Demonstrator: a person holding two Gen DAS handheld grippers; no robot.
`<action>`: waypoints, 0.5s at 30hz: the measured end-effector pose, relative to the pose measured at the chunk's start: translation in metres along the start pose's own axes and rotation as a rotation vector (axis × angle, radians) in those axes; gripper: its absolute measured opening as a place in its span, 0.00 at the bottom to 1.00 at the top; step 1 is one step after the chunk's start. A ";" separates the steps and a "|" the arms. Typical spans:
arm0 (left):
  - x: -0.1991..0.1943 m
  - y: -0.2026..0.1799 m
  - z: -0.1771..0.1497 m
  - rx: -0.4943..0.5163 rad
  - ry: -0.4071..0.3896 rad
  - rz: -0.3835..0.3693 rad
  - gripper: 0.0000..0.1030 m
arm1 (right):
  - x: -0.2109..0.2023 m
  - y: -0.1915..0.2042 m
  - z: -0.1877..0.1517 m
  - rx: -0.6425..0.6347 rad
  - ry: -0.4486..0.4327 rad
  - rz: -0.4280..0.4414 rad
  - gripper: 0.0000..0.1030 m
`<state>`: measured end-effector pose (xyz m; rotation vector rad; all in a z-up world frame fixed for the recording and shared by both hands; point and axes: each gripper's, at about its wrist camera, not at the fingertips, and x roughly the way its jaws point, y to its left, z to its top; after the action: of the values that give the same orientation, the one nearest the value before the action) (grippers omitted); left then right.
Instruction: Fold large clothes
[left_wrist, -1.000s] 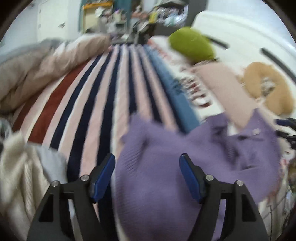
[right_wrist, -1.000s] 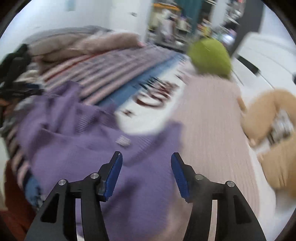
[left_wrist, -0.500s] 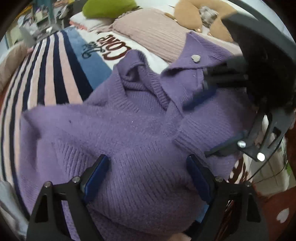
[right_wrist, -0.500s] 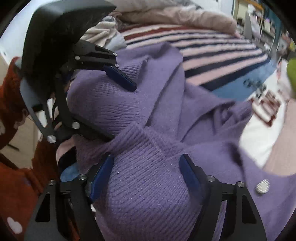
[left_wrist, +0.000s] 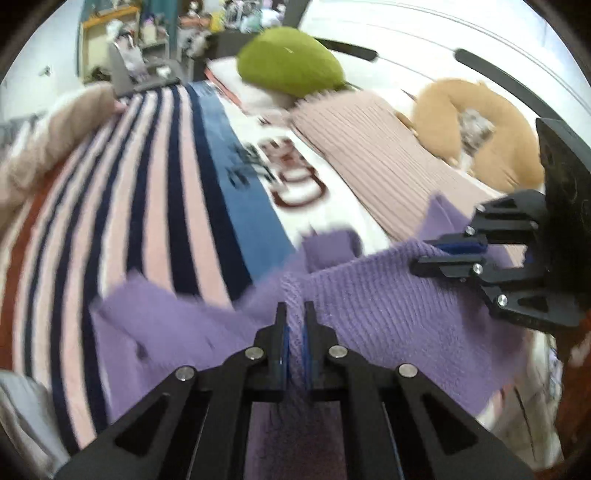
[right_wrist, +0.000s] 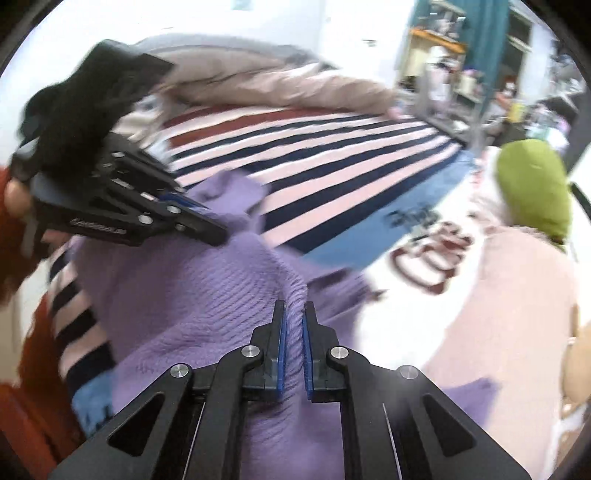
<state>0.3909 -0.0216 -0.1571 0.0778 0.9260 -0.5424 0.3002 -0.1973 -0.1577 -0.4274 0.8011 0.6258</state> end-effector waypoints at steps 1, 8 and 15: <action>0.006 0.003 0.008 -0.010 -0.003 0.018 0.04 | 0.005 -0.005 0.006 0.014 0.008 -0.005 0.02; 0.091 0.016 0.007 0.020 0.167 0.106 0.05 | 0.090 -0.034 0.003 0.087 0.225 -0.027 0.02; 0.057 0.022 -0.004 -0.017 0.106 0.103 0.59 | 0.080 -0.034 -0.019 0.152 0.235 0.013 0.48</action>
<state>0.4258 -0.0251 -0.2075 0.1394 1.0244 -0.4375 0.3553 -0.2056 -0.2269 -0.3600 1.0683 0.5283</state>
